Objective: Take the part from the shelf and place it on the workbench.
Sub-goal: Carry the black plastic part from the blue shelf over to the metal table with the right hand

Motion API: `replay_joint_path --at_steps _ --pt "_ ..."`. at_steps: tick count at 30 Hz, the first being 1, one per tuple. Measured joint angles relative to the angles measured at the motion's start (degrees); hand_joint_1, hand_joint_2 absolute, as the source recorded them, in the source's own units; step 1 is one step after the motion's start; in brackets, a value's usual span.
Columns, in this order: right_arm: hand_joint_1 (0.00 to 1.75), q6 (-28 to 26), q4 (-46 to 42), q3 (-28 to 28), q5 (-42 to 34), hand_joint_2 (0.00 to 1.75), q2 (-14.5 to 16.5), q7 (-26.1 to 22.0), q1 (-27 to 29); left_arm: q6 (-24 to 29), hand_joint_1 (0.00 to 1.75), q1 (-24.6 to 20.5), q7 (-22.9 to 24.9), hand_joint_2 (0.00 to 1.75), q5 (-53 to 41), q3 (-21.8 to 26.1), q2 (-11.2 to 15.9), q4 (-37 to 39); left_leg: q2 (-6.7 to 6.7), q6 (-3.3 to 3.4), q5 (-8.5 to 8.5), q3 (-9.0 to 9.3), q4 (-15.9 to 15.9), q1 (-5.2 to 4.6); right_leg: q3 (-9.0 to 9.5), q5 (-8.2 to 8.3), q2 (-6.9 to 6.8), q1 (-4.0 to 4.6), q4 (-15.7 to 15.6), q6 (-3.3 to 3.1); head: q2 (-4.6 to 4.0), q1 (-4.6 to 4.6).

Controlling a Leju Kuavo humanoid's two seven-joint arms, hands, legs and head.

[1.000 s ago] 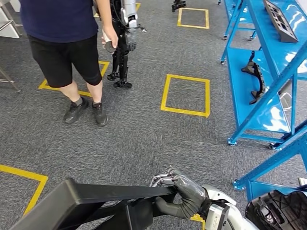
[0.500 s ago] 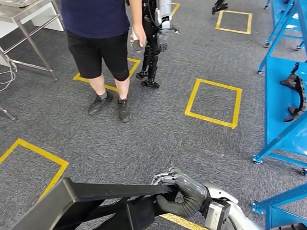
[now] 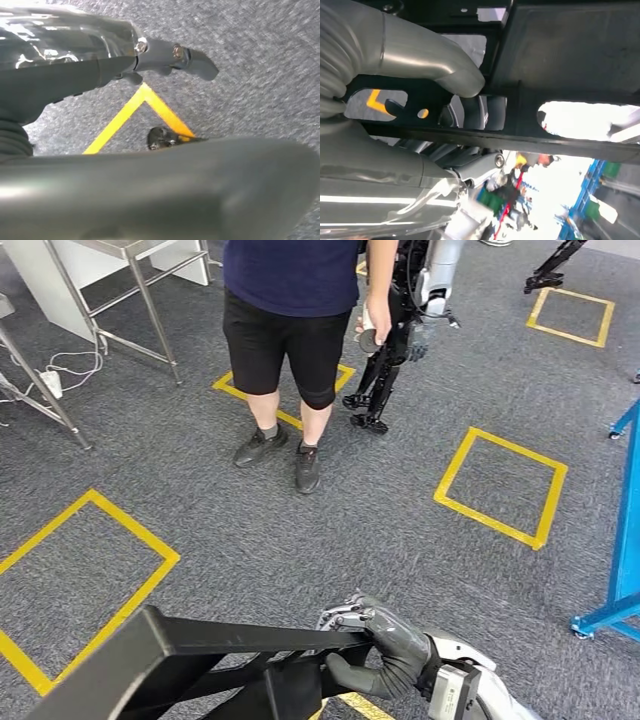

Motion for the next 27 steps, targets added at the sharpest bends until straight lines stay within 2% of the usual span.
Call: replay_joint_path --at_steps 1,2,3,4,5,6,7,9,10,12,13,14,15,16,17,18,19,20,21,22,23,24,25,26,27 --pt "1.75 -0.01 0.01 0.01 0.00 1.75 -0.07 0.00 0.21 -0.01 0.00 0.05 0.01 1.75 -0.05 0.00 0.00 0.00 -0.82 0.01 -0.06 0.10 0.02 0.03 -1.35 0.32 0.07 -0.01 1.60 0.10 0.00 -0.01" --pt "1.75 -0.02 0.01 0.02 0.00 1.75 -0.10 0.00 0.33 -0.01 0.00 0.11 -0.01 1.75 -0.09 0.00 0.00 0.00 -1.65 -0.05 -0.16 0.26 0.05 0.09 -1.69 1.77 0.13 -0.02 1.09 0.21 0.00 -0.01" --pt "1.75 -0.02 0.01 0.01 -0.01 1.75 -0.12 0.00 0.35 -0.04 0.00 0.16 -0.03 1.75 -0.11 0.00 0.00 0.00 -2.49 -0.20 -0.29 0.47 0.10 0.19 -0.96 4.16 0.42 -0.08 -1.60 0.35 0.00 -0.01" --pt "1.75 -0.03 0.01 0.01 -0.01 1.75 -0.14 -0.01 0.34 -0.09 0.00 0.18 -0.07 1.75 -0.12 0.00 0.00 0.00 -3.28 -0.43 -0.45 0.60 0.19 0.30 0.33 6.63 1.43 -0.23 -5.35 0.49 0.00 0.00" --pt "1.75 -0.03 0.01 0.00 -0.01 1.75 -0.16 -0.01 0.37 -0.14 0.00 0.10 -0.10 1.75 -0.12 0.00 0.01 0.00 -4.09 -0.71 -0.64 0.58 0.44 0.31 1.63 8.31 2.73 -0.41 -8.89 0.55 0.00 0.01" --pt "1.75 -0.03 -0.01 0.00 0.00 1.75 -0.17 -0.02 0.39 -0.19 0.00 0.03 -0.13 1.75 -0.13 0.00 0.01 0.00 -4.84 -1.00 -0.74 0.42 0.62 0.35 2.54 9.25 3.87 -0.55 -11.34 0.52 0.00 -0.01" --pt "1.75 -0.03 -0.02 0.01 0.00 1.75 -0.19 -0.03 0.38 -0.23 0.00 0.03 -0.17 1.75 -0.13 0.00 0.02 0.00 -5.51 -1.27 -0.76 0.18 0.74 0.40 2.96 9.35 4.64 -0.59 -12.47 0.32 0.00 -0.02" --pt "1.75 -0.03 -0.06 0.01 -0.02 1.75 -0.17 -0.04 0.21 -0.27 0.00 0.23 -0.25 1.75 -0.14 0.00 0.04 0.00 -6.70 -1.73 -0.69 -0.12 0.72 0.58 3.20 9.10 3.96 -0.50 -12.72 -0.34 0.00 -0.05" --pt "1.75 -0.04 -0.08 0.00 -0.03 1.75 -0.16 -0.05 0.07 -0.30 0.00 0.38 -0.29 1.75 -0.15 0.00 0.04 0.00 -6.38 -1.98 -0.86 -0.19 0.90 0.56 3.34 9.08 3.31 -0.51 -12.81 -0.72 0.00 -0.06" --pt "1.75 -0.04 -0.17 0.00 -0.05 1.75 -0.12 -0.06 -0.01 -0.40 0.00 0.34 -0.42 1.75 -0.19 0.00 0.07 0.00 -3.71 -2.56 -2.58 -1.44 3.63 0.47 3.67 8.99 1.77 -0.62 -13.01 -1.39 0.00 -0.10" --pt "1.75 -0.04 -0.21 0.00 -0.04 1.75 -0.13 -0.06 0.02 -0.46 0.00 0.21 -0.50 1.75 -0.20 0.00 0.06 0.00 -1.92 -2.86 -4.16 -2.92 6.71 0.48 3.80 8.85 0.90 -0.56 -13.03 -1.63 0.00 -0.11" --pt "1.75 -0.03 -0.24 0.00 -0.04 1.75 -0.13 -0.06 0.07 -0.52 0.00 0.07 -0.57 1.75 -0.20 0.00 0.07 0.00 -0.81 -3.11 -5.84 -4.90 10.58 0.61 3.90 8.69 0.00 -0.49 -13.02 -1.80 0.00 -0.12" --pt "1.75 -0.03 -0.25 0.00 -0.03 1.75 -0.14 -0.06 0.11 -0.57 0.00 0.01 -0.61 1.75 -0.20 0.00 0.07 0.00 -0.33 -3.27 -7.04 -6.74 14.09 0.76 4.01 8.52 -0.89 -0.45 -13.02 -1.87 0.00 -0.12" --pt "1.75 -0.03 -0.25 0.00 -0.03 1.75 -0.14 -0.07 0.11 -0.61 0.00 0.06 -0.63 1.75 -0.20 0.00 0.07 0.00 -0.14 -3.38 -7.36 -7.90 16.19 0.88 4.17 8.33 -1.71 -0.44 -13.02 -1.87 0.00 -0.11" --pt "1.75 -0.03 -0.25 0.00 -0.03 1.75 -0.14 -0.07 0.10 -0.65 0.00 0.16 -0.64 1.75 -0.21 0.00 0.07 0.00 0.01 -3.40 -6.57 -7.98 16.15 0.96 4.40 8.11 -2.49 -0.44 -13.01 -1.80 0.00 -0.11" --pt "1.75 -0.03 -0.26 0.00 -0.03 1.75 -0.14 -0.08 0.08 -0.68 0.00 0.26 -0.66 1.75 -0.23 -0.01 0.07 0.00 0.31 -3.33 -4.83 -6.90 13.82 1.00 4.73 7.84 -3.22 -0.44 -13.02 -1.69 0.00 -0.11" --pt "1.75 -0.02 -0.27 0.00 -0.03 1.75 -0.14 -0.08 0.05 -0.69 0.00 0.32 -0.71 1.75 -0.25 -0.01 0.08 0.00 1.07 -3.16 -2.70 -5.05 10.01 0.97 5.16 7.54 -3.94 -0.44 -13.02 -1.54 0.00 -0.11" --pt "1.75 -0.02 -0.28 0.00 -0.03 1.75 -0.15 -0.10 0.01 -0.69 0.00 0.29 -0.76 1.75 -0.27 -0.01 0.09 0.00 2.41 -2.90 -1.21 -3.22 6.41 0.67 5.55 7.23 -4.63 -0.33 -13.02 -1.32 0.00 -0.12" --pt "1.75 -0.02 -0.30 -0.01 -0.03 1.75 -0.15 -0.13 -0.03 -0.69 0.00 0.19 -0.84 1.75 -0.27 -0.01 0.09 0.00 3.65 -2.54 -0.39 -1.82 3.60 0.36 5.83 6.95 -5.21 -0.22 -13.01 -1.05 0.00 -0.12" --pt "1.75 -0.02 -0.31 -0.01 -0.03 1.75 -0.16 -0.16 -0.09 -0.68 0.00 0.10 -0.91 1.75 -0.25 -0.01 0.10 0.00 4.58 -2.21 -0.27 -1.13 2.10 0.04 6.05 6.72 -5.78 -0.10 -13.02 -0.76 0.00 -0.11" --pt "1.75 -0.02 -0.33 -0.02 -0.03 1.75 -0.16 -0.22 -0.16 -0.68 0.00 0.05 -0.96 1.75 -0.22 0.00 0.11 0.00 4.85 -1.89 -0.68 -1.05 1.83 -0.28 6.22 6.55 -6.37 0.00 -13.11 -0.46 0.00 -0.11" --pt "1.75 -0.03 -0.36 -0.03 -0.03 1.75 -0.16 -0.28 -0.27 -0.68 0.00 0.09 -1.01 1.75 -0.20 0.00 0.13 0.00 4.33 -1.58 -0.79 -1.03 1.60 -0.33 6.49 6.41 -6.99 0.00 -13.25 -0.16 0.00 -0.10" --pt "1.75 -0.03 -0.40 -0.06 -0.03 1.75 -0.16 -0.34 -0.42 -0.68 0.00 0.22 -1.02 1.75 -0.18 0.00 0.17 0.00 3.72 -1.29 -0.76 -0.90 1.40 -0.24 6.82 6.15 -6.89 -0.09 -13.29 0.15 0.00 -0.09" --pt "1.75 -0.04 -0.46 -0.09 -0.04 1.75 -0.17 -0.41 -0.58 -0.68 0.00 0.30 -1.03 1.75 -0.17 0.00 0.23 -0.01 3.09 -0.94 -0.73 -0.69 1.16 -0.08 6.88 5.62 -5.79 -0.19 -12.81 0.39 0.00 -0.09" --pt "1.75 -0.04 -0.52 -0.12 -0.05 1.75 -0.18 -0.46 -0.70 -0.68 0.00 0.28 -1.04 1.75 -0.15 0.00 0.29 -0.01 2.49 -0.62 -0.66 -0.46 0.91 0.14 6.37 4.64 -4.12 -0.27 -11.34 0.54 0.00 -0.07"
